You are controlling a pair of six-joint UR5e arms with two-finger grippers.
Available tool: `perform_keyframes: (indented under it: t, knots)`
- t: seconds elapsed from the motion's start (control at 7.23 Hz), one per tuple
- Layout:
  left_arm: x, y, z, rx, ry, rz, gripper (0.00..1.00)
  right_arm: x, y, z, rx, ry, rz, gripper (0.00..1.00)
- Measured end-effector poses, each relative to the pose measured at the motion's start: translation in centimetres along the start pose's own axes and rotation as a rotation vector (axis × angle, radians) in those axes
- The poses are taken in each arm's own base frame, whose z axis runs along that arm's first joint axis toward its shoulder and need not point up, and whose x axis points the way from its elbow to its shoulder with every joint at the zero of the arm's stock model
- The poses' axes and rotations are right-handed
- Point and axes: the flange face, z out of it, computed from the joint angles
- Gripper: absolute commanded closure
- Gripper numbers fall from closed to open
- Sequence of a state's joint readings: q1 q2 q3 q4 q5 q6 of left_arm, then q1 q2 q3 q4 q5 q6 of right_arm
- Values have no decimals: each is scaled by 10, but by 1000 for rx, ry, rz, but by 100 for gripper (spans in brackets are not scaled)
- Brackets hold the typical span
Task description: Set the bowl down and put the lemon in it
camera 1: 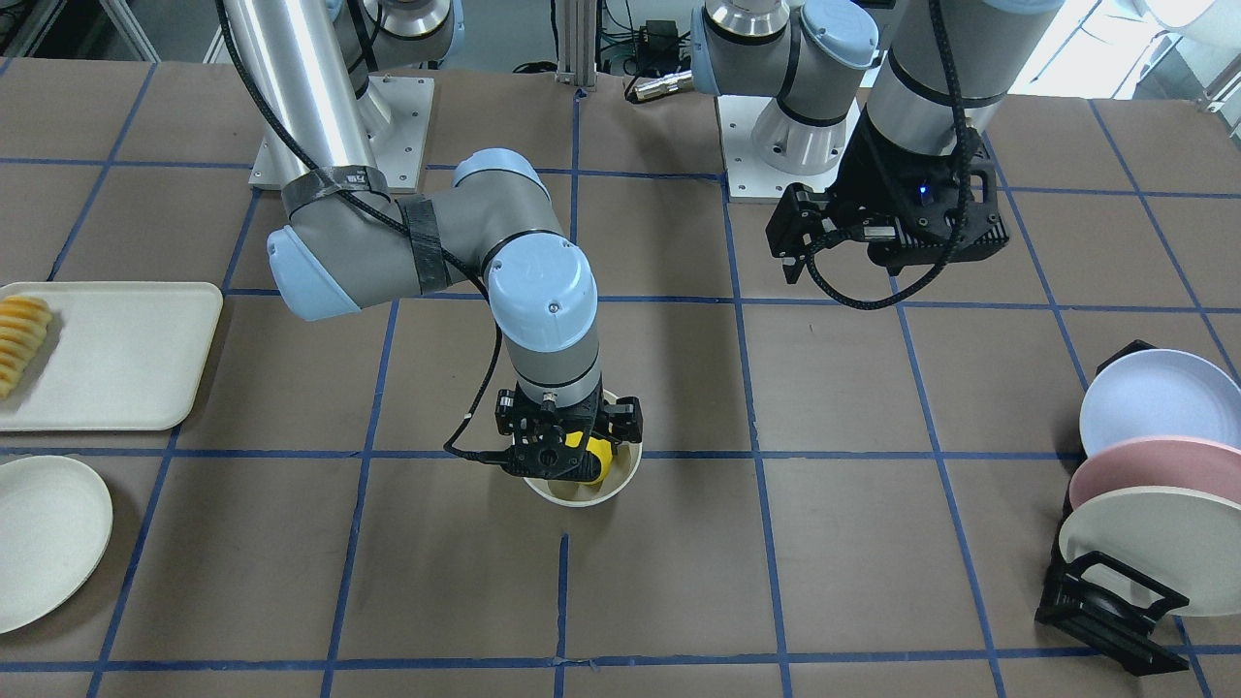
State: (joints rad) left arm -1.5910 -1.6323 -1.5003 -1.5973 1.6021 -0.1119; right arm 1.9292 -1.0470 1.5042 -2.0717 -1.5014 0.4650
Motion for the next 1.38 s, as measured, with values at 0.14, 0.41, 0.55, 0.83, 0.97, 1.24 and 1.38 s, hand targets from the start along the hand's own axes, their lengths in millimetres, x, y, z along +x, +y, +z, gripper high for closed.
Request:
perform_keyframes:
  t: [0.14,0.41,0.55,0.83,0.97,1.24,1.38]
  knots:
    - [0,0,0,0,0,0,0,6,-2,-18,10,3,0,0]
    - [1,0,0,1,1,1,0,41,-2,-87,34,10,-26,0]
    - [1,-1,-1,4,1,1,0,68,-3,-120,37,15,-7,0]
    - [1,1,-5,12,-1,1,0,135,-4,-171,16,28,44,0]
    - [0,1,-4,11,-2,1,0,162,4,-194,14,30,46,0]
    - [0,-1,-3,12,-1,0,0,196,16,-218,-2,37,39,0]
    - [-1,-2,-2,12,-1,-3,0,205,23,-224,-16,42,39,0]
